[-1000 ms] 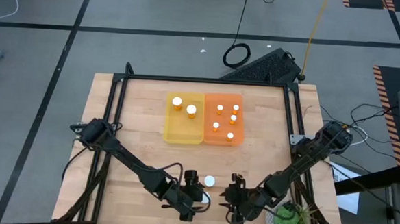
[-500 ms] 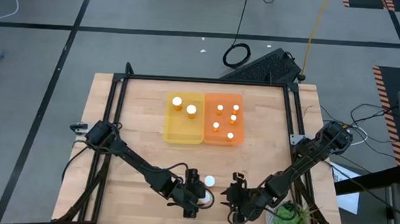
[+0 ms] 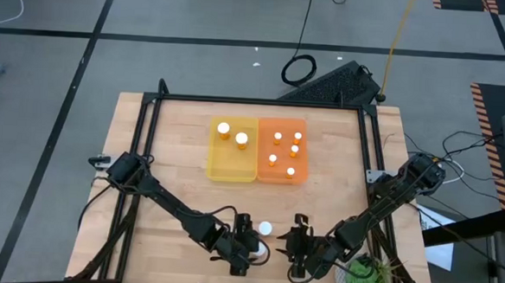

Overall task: Pick and place medicine bottles into bin by pill shape (circle, oval)
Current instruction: Put the large orange pill bottle into the yellow bin

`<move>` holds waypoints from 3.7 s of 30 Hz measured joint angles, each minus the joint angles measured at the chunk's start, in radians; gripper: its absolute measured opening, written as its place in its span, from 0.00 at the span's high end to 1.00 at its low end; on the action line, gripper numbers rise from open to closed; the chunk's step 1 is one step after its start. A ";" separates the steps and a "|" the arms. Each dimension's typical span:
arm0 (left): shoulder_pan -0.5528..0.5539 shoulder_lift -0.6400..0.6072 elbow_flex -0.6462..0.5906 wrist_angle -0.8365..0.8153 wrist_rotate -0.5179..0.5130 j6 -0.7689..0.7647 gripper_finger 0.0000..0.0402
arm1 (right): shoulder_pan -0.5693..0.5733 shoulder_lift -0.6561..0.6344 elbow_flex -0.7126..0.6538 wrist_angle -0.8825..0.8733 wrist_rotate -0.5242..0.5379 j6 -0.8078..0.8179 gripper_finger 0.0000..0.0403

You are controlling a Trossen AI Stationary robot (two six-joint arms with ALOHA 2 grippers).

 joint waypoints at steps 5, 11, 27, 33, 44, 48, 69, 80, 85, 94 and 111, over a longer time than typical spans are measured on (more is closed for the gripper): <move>-0.003 0.019 -0.001 0.007 0.004 -0.012 0.09 | 0.000 0.000 0.000 0.000 0.000 0.000 0.63; -0.001 0.033 -0.001 0.049 -0.024 -0.004 0.10 | 0.000 0.000 0.000 0.000 0.000 0.001 0.63; -0.001 0.032 -0.001 0.081 -0.010 0.019 0.41 | 0.000 0.000 0.000 0.000 0.000 0.001 0.63; -0.001 0.032 0.002 0.080 0.003 0.024 0.44 | 0.000 0.000 0.000 0.000 0.000 0.000 0.63; -0.001 0.017 0.102 -0.068 0.005 0.087 0.44 | 0.000 0.000 0.000 -0.001 0.000 -0.020 0.63; 0.004 -0.023 0.123 -0.144 0.008 0.107 0.43 | 0.000 0.000 0.000 -0.001 0.000 -0.044 0.63; 0.160 -0.440 0.123 -0.583 -0.167 0.256 0.45 | -0.127 -0.020 0.001 -0.017 -0.007 -0.278 0.63; 0.381 -0.554 0.124 -0.678 -0.188 0.379 0.45 | -0.160 -0.129 0.000 -0.123 -0.006 -0.314 0.63; 0.487 -0.565 0.087 -0.682 -0.161 0.401 0.45 | -0.164 -0.153 0.000 -0.155 -0.001 -0.314 0.63; 0.640 -0.597 -0.205 -0.439 -0.040 0.424 0.44 | -0.176 -0.154 -0.022 -0.165 0.002 -0.316 0.63; 0.800 -0.612 -0.585 -0.017 0.141 0.377 0.45 | -0.279 -0.153 -0.179 0.087 0.018 -0.345 0.63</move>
